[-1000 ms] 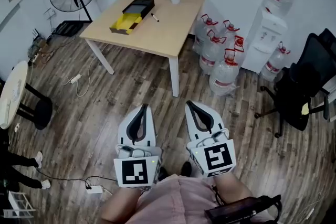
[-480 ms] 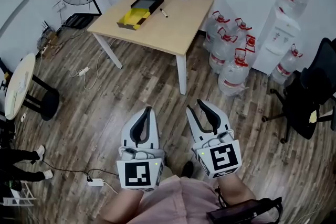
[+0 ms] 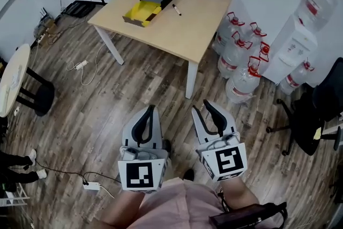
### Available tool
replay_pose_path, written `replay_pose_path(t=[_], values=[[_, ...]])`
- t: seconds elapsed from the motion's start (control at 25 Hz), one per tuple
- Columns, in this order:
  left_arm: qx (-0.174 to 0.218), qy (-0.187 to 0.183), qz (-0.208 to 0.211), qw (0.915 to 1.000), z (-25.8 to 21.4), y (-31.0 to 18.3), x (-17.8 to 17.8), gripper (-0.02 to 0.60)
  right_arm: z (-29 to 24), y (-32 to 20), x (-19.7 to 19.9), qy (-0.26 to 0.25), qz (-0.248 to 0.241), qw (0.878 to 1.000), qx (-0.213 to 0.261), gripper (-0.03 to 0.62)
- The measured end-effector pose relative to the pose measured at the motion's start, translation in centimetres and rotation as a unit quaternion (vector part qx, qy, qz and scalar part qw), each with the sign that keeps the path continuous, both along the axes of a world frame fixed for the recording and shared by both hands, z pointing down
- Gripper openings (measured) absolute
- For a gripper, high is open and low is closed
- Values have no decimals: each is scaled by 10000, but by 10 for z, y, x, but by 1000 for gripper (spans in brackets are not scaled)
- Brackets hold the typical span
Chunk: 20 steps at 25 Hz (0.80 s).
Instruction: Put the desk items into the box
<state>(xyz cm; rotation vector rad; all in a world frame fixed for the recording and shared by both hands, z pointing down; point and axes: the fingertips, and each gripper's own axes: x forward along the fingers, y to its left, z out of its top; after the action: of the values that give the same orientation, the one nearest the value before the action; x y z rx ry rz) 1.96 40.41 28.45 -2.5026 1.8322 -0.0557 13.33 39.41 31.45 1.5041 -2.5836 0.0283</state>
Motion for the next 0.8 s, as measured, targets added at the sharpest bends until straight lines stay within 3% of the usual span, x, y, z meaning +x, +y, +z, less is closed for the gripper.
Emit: replay_pose_path(t=[0.4, 0.64, 0.8], values=[[94, 161, 176, 9997, -16, -122, -58, 11, -23, -122, -58, 167, 178, 9993, 284, 118], [287, 176, 289, 9990, -31, -165, -85, 11, -42, -165, -80, 252, 317, 9977, 535, 118], [211, 191, 297, 9992, -27, -184, -94, 11, -43, -186, -88, 294, 330, 9976, 534, 115]])
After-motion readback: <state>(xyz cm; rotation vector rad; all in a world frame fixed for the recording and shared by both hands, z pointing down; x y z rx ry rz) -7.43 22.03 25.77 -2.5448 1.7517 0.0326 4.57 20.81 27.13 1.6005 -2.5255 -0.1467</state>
